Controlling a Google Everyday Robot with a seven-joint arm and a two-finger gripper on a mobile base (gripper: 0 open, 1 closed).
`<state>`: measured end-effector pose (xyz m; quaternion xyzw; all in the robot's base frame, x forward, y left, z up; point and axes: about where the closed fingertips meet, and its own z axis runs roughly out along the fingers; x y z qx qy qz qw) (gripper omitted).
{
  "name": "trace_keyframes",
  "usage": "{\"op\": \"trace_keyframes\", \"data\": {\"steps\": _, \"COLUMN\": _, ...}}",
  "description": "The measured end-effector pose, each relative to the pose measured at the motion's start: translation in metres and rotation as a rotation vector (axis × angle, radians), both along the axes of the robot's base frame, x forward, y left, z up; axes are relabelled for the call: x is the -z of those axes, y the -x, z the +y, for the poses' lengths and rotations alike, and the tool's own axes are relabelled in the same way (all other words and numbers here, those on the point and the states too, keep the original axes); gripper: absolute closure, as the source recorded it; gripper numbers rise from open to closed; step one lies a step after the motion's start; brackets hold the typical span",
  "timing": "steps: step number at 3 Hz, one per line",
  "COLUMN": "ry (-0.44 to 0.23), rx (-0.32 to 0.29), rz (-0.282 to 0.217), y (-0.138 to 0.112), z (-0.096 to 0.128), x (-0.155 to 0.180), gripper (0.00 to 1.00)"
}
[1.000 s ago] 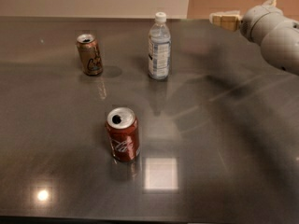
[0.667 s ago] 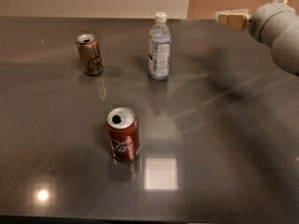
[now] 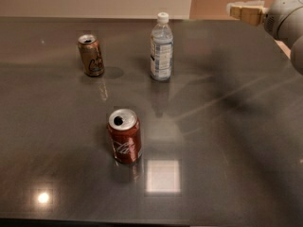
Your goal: Move blue plastic bottle near coke can
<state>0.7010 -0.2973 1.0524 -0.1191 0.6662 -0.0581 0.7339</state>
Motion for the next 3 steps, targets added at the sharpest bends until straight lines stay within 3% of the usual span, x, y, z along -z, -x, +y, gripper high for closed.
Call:
{"op": "trace_keyframes", "data": {"steps": 1, "ry": -0.004, "rx": -0.009, "rz": -0.034, "y": 0.016, "z": 0.002, "x": -0.020, "gripper": 0.00}}
{"op": "trace_keyframes", "data": {"steps": 2, "ry": 0.009, "rx": -0.041, "rz": -0.110, "y": 0.038, "z": 0.014, "x": -0.062, "gripper": 0.00}}
{"op": "trace_keyframes", "data": {"steps": 3, "ry": 0.009, "rx": -0.042, "rz": -0.110, "y": 0.038, "z": 0.014, "x": -0.062, "gripper": 0.00}}
